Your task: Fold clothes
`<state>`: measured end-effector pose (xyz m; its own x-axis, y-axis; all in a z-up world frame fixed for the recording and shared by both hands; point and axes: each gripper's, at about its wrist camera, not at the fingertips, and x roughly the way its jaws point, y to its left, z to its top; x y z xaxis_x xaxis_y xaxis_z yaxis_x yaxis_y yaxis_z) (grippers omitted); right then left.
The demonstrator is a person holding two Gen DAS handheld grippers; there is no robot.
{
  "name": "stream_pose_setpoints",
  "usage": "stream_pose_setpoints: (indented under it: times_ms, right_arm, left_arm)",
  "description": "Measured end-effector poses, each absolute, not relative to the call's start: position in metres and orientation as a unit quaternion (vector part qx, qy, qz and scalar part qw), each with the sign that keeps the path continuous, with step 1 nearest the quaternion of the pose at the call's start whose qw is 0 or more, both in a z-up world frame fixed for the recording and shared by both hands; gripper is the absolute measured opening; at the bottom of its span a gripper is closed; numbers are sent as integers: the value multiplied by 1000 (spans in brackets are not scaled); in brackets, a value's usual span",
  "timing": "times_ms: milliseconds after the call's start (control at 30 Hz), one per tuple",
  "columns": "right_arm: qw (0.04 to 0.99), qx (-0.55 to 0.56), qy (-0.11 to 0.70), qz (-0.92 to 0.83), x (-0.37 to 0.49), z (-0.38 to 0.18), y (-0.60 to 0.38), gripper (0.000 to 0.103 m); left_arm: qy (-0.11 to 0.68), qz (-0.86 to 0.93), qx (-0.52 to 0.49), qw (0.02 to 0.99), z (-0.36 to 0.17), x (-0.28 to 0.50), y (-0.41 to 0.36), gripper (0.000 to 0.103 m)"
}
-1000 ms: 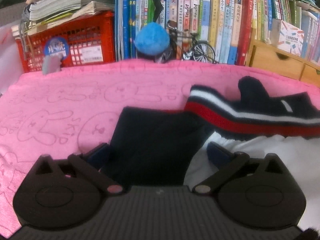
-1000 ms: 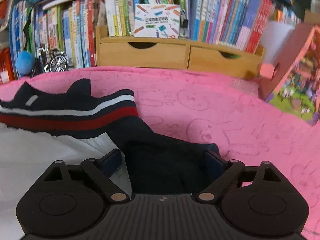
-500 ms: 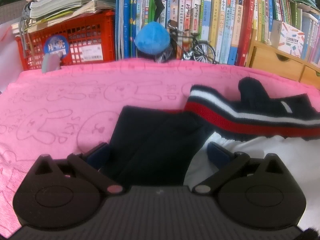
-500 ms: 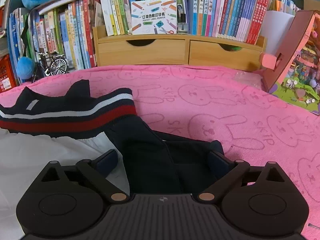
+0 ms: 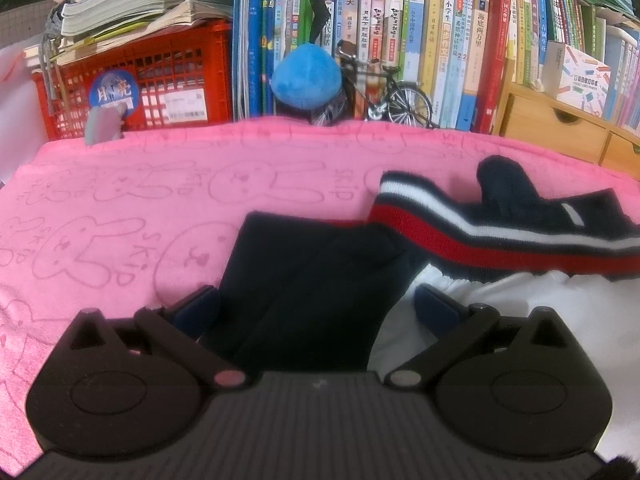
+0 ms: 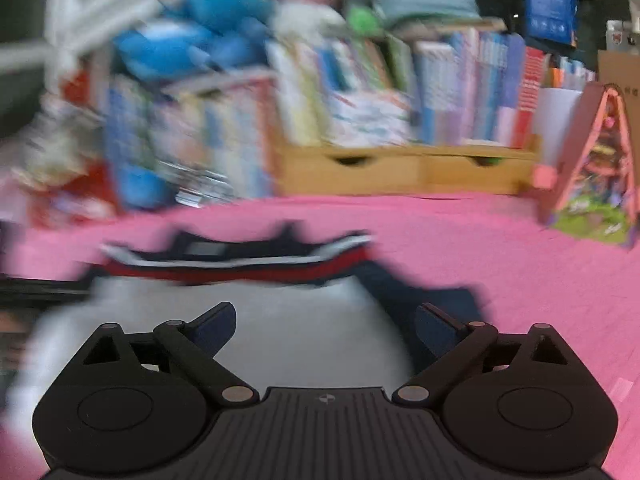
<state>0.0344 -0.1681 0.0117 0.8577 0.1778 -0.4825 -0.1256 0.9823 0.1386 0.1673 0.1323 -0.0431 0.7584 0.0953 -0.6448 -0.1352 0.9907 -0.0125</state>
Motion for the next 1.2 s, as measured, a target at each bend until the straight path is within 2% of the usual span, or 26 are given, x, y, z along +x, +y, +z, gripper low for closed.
stream_pose_setpoints:
  times_ms: [33, 100, 133, 267, 367, 400, 433, 467, 600, 700, 800, 867, 933, 1000, 1200]
  right_arm:
    - [963, 57, 248, 91, 13, 13, -152, 94]
    - [962, 52, 242, 116, -24, 10, -119, 78]
    - [961, 38, 243, 125, -33, 6, -103, 65]
    - [955, -34, 268, 123, -45, -22, -50, 51]
    - [959, -31, 261, 106, -46, -43, -43, 51]
    - [959, -32, 263, 105, -48, -42, -42, 50]
    - [957, -26, 268, 106, -47, -41, -43, 50]
    - [956, -17, 271, 107, -47, -40, -45, 50]
    - [959, -15, 264, 103, -50, -40, -49, 50]
    - [960, -14, 261, 101, -53, -41, -49, 49]
    - [961, -13, 259, 100, -52, -41, -49, 49]
    - [961, -12, 258, 99, -52, -41, -49, 49]
    - [961, -11, 257, 99, -52, -41, -49, 49]
    - [961, -8, 256, 100, -53, -41, -50, 49]
    - [964, -5, 250, 96, -58, -44, -48, 48]
  left_arm:
    - [342, 62, -29, 937, -43, 167, 132, 103]
    - [342, 62, -29, 937, -43, 167, 132, 103]
    - [342, 62, -30, 937, -43, 167, 133, 103]
    - [340, 66, -32, 938, -43, 166, 133, 103]
    - [326, 72, -41, 942, -36, 155, 134, 101]
    - [318, 69, -45, 945, -31, 148, 134, 85]
    - [310, 65, -49, 947, -26, 141, 134, 66]
    - [302, 60, -53, 950, -20, 133, 134, 62]
    - [269, -40, -51, 961, 24, 77, 119, 62]
    - [292, -145, -17, 945, 41, 40, 80, 70]
    - [346, -202, 11, 916, 26, 29, 37, 71]
    - [383, -198, 46, 901, 6, 36, 12, 65]
    - [416, -174, 60, 890, -12, 55, -1, 52]
    - [431, -156, 62, 887, -23, 75, -9, 55]
    - [433, -106, 44, 894, -27, 145, -21, 52]
